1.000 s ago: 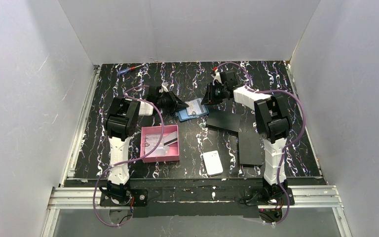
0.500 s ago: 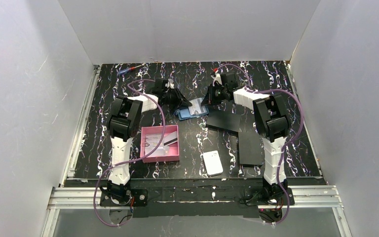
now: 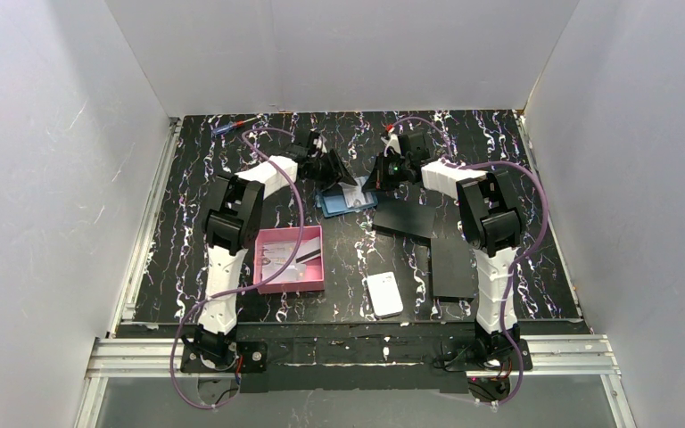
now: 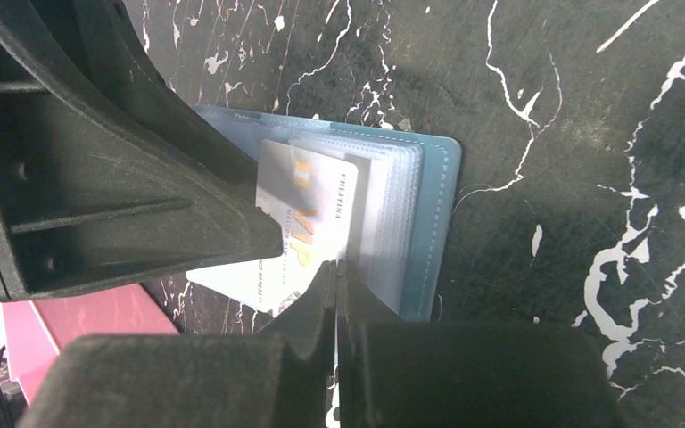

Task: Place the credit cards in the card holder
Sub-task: Insert the credit card into the card holder.

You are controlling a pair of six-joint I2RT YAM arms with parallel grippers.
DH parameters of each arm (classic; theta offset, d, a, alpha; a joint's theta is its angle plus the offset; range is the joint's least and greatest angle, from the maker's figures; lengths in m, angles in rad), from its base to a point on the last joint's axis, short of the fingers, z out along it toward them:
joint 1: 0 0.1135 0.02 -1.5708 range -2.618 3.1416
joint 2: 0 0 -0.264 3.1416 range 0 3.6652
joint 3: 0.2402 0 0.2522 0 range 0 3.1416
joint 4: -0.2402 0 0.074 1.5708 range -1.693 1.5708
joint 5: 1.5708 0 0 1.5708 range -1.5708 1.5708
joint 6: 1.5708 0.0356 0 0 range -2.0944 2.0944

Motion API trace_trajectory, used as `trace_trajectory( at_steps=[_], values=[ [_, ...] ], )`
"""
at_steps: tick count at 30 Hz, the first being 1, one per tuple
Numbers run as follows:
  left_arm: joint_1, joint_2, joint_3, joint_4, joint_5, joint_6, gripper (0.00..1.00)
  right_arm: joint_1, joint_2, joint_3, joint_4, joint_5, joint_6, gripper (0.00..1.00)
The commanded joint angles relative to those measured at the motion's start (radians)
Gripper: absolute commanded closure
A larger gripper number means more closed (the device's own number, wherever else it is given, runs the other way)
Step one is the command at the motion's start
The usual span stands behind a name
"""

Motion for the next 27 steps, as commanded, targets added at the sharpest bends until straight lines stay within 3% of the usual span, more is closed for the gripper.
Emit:
trace_trajectory(
  at_steps=[1,4,11,13,16,19,27],
  values=[
    [-0.054,0.031,0.099,-0.103,-0.019,-0.009,0.53,0.001,0.01,-0.024,0.046,-0.011,0.026,0.99],
    [-0.052,0.034,0.133,-0.155,-0.045,-0.017,0.51,-0.003,-0.002,-0.03,0.052,-0.002,0.039,0.97],
    [-0.017,-0.008,0.107,-0.199,0.016,0.021,0.45,-0.055,-0.047,-0.042,0.028,-0.012,0.038,0.82],
    [-0.015,-0.012,0.106,-0.225,0.027,0.034,0.33,-0.061,-0.047,-0.031,-0.009,-0.011,0.022,0.76],
    [-0.011,-0.017,0.097,-0.252,0.041,0.053,0.29,-0.061,-0.025,0.003,-0.061,-0.017,-0.019,0.68],
    [-0.007,-0.029,0.083,-0.268,0.025,0.072,0.18,-0.058,-0.008,0.001,-0.058,-0.035,-0.017,0.66],
    [-0.02,-0.003,0.093,-0.242,0.054,0.057,0.22,-0.041,0.02,-0.005,-0.033,-0.04,0.003,0.69]
  ],
)
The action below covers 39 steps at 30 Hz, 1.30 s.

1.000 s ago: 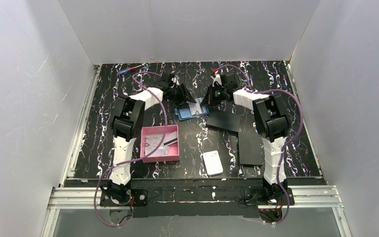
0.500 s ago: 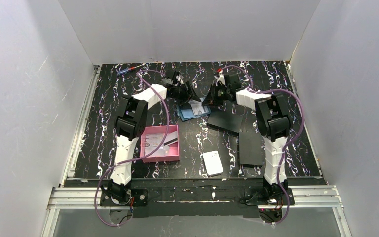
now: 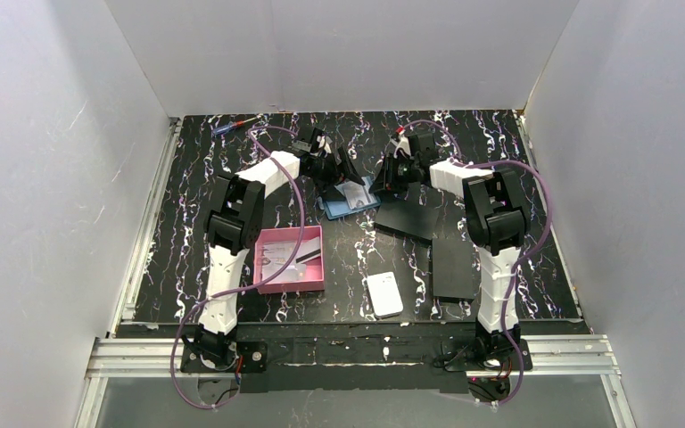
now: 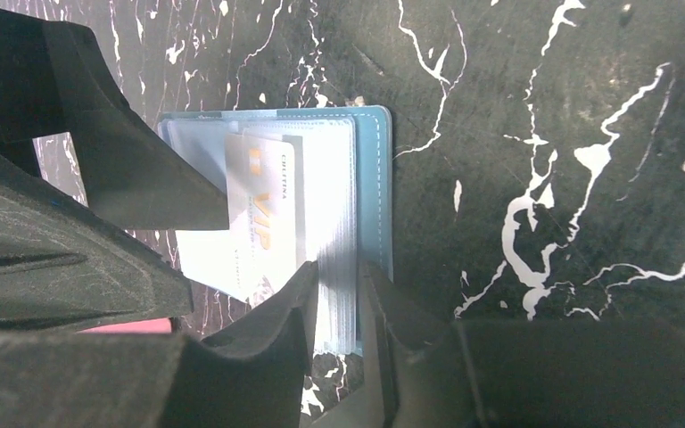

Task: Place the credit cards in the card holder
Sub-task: Insert the credit card into the card holder.

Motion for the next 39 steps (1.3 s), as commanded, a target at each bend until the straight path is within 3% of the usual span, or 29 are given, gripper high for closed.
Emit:
trace_trajectory(
  at_steps=[1,8,14,22,27,30,34,39],
  values=[
    [-0.011,-0.013,0.0,-0.054,0.016,0.014,0.23,0.016,0.025,0.016,0.008,-0.012,0.001,0.7],
    [-0.059,0.034,0.124,-0.053,0.012,0.009,0.28,0.037,0.02,-0.02,0.084,-0.043,0.05,0.8],
    [-0.074,0.087,0.202,-0.1,-0.002,0.015,0.25,0.035,-0.011,-0.04,0.139,-0.077,0.085,0.8],
    [-0.062,0.086,0.259,-0.215,0.0,0.142,0.22,0.026,-0.018,-0.026,0.107,-0.07,0.061,0.78],
    [-0.055,0.105,0.234,-0.087,0.1,0.035,0.21,0.036,-0.002,-0.034,0.142,-0.117,0.096,0.78],
    [-0.057,0.132,0.276,-0.091,0.118,0.028,0.21,0.038,-0.017,-0.066,0.205,-0.13,0.142,0.77],
    [-0.051,0.123,0.322,-0.19,0.083,0.107,0.2,0.021,-0.027,-0.028,0.108,-0.078,0.082,0.67],
    [0.006,0.029,0.322,-0.285,0.099,0.208,0.15,-0.021,-0.068,0.056,-0.066,0.061,-0.021,0.45]
  ],
)
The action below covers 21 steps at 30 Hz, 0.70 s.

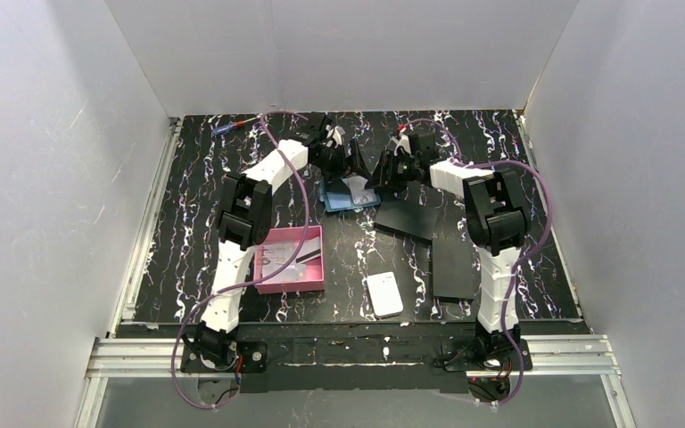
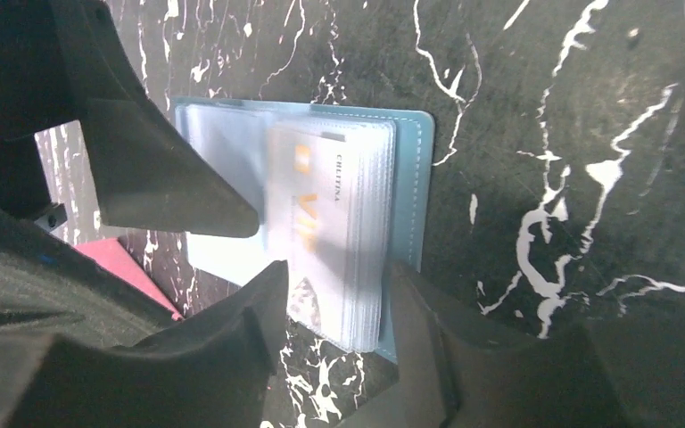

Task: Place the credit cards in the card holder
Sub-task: Insert the credit card into the card holder, then pick up the credit card from the storage box.

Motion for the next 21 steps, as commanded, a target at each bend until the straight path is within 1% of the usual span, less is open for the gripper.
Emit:
trace_trajectory(
  at_steps=[1,3,6,8,10,13,14,16,17,19,20,21],
  values=[
    [0.045,-0.124,0.026,-0.082,0.062,0.096,0.14,-0.018,-0.076,0.103,-0.176,0.113,-0.109,0.41],
    [0.071,-0.166,0.021,-0.094,0.122,0.097,0.11,-0.018,-0.081,0.16,-0.279,0.164,-0.15,0.36],
    [0.09,-0.215,0.022,-0.137,0.214,0.105,0.1,-0.017,-0.135,0.149,-0.319,0.211,-0.16,0.3],
    [0.094,-0.296,-0.045,-0.147,0.204,0.135,0.1,-0.006,-0.185,0.13,-0.347,0.239,-0.193,0.28],
    [0.11,-0.397,-0.12,-0.153,0.184,0.158,0.1,0.022,-0.256,0.091,-0.334,0.25,-0.248,0.25],
    [0.173,-0.577,-0.259,-0.158,0.153,0.177,0.1,0.098,-0.358,0.023,-0.285,0.258,-0.349,0.22],
    [0.201,-0.662,-0.302,-0.18,0.114,0.186,0.1,0.14,-0.389,0.017,-0.287,0.267,-0.393,0.2],
    [0.271,-0.78,-0.397,-0.235,0.03,0.223,0.06,0.263,-0.448,0.016,-0.316,0.304,-0.562,0.19],
    [0.305,-0.886,-0.478,-0.253,-0.049,0.236,0.05,0.366,-0.48,0.015,-0.331,0.35,-0.686,0.17],
    [0.352,-1.105,-0.634,-0.237,-0.29,0.177,0.03,0.52,-0.527,0.001,-0.388,0.307,-0.98,0.14],
    [0.365,-1.173,-0.695,-0.237,-0.396,0.163,0.02,0.609,-0.542,-0.011,-0.434,0.334,-1.176,0.1],
    [0.38,-1.211,-0.763,-0.264,-0.487,0.164,0.02,0.687,-0.54,-0.019,-0.46,0.401,-1.338,0.08]
  ],
)
